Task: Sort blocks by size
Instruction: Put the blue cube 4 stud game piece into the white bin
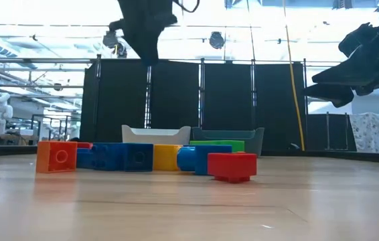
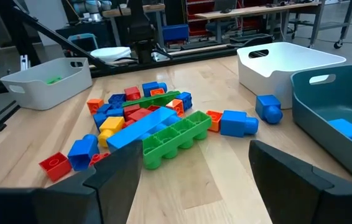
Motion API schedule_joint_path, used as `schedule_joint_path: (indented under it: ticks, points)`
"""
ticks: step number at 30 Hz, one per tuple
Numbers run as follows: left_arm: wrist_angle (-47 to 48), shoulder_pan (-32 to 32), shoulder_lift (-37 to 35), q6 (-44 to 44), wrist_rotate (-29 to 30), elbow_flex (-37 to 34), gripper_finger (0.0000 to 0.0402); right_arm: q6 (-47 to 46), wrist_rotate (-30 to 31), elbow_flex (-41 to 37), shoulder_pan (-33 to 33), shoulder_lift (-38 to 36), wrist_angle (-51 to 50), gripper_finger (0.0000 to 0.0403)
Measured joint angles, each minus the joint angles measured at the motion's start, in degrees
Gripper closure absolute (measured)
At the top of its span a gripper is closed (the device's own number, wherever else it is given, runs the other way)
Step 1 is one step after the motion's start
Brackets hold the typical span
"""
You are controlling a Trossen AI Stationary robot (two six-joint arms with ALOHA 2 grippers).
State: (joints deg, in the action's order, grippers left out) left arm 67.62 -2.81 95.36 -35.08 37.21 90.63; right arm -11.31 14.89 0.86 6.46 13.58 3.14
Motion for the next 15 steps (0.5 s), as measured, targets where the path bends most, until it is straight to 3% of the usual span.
schedule_joint_path:
  ticks: [3, 9, 15]
  points:
    - [-6.70, -10.51, -0.31, 9.59, -2.21, 0.00, 0.0304, -0.02, -0.01, 0.00, 0.00, 0.01, 0.00, 0.0124]
    - [-17.73, -27.66, 2.64, 20.25, -14.47, -0.02, 0.0304, 0.00, -0.01, 0.00, 0.00, -0.01, 0.00, 0.0124]
    - [-19.43, -35.96, 9.45, 21.01, -23.89, -1.24, 0.0304, 0.00, -0.01, 0.00, 0.00, 0.01, 0.00, 0.0124]
